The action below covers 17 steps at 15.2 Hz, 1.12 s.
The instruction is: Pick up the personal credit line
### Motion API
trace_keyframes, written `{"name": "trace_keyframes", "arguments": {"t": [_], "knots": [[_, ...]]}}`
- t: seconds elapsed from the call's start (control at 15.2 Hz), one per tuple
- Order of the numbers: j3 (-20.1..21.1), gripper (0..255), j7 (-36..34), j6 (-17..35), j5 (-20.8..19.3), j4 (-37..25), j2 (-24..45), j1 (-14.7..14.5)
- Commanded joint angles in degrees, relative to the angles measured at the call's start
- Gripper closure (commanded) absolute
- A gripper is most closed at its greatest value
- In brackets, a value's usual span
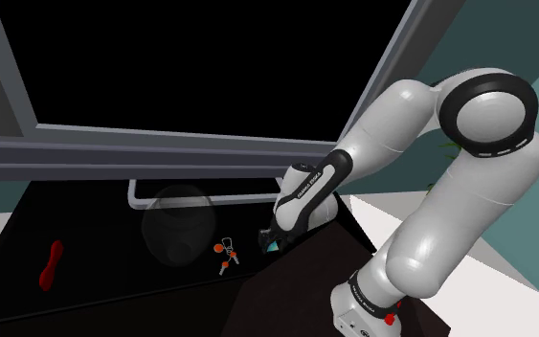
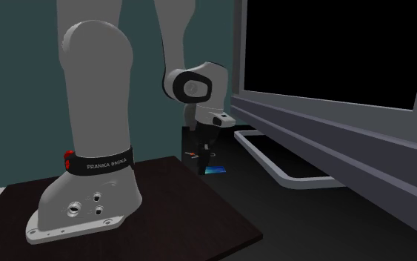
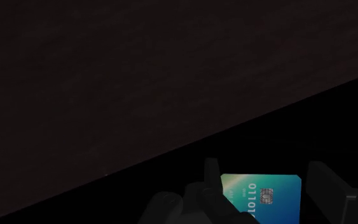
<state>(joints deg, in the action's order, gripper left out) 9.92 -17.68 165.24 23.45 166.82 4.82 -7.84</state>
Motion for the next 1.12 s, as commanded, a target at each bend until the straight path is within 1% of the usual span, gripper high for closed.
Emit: {"name": "trace_keyframes", "arguments": {"t": [0.0,0.2,0.59,1.06], "knots": [[-0.01,255,0.06,0.19,-0.03,-0.09,0.40,0.00],[-0.03,255,-0.04,0.00,-0.13,-0.03,0.16,-0.01],[-0.81,255,-3.48,-6.92,-3.98,1.28,-8.11,0.11],[-0.75,255,-5.89,-15.52,-6.58,1.76,-17.22,0.93]]}}
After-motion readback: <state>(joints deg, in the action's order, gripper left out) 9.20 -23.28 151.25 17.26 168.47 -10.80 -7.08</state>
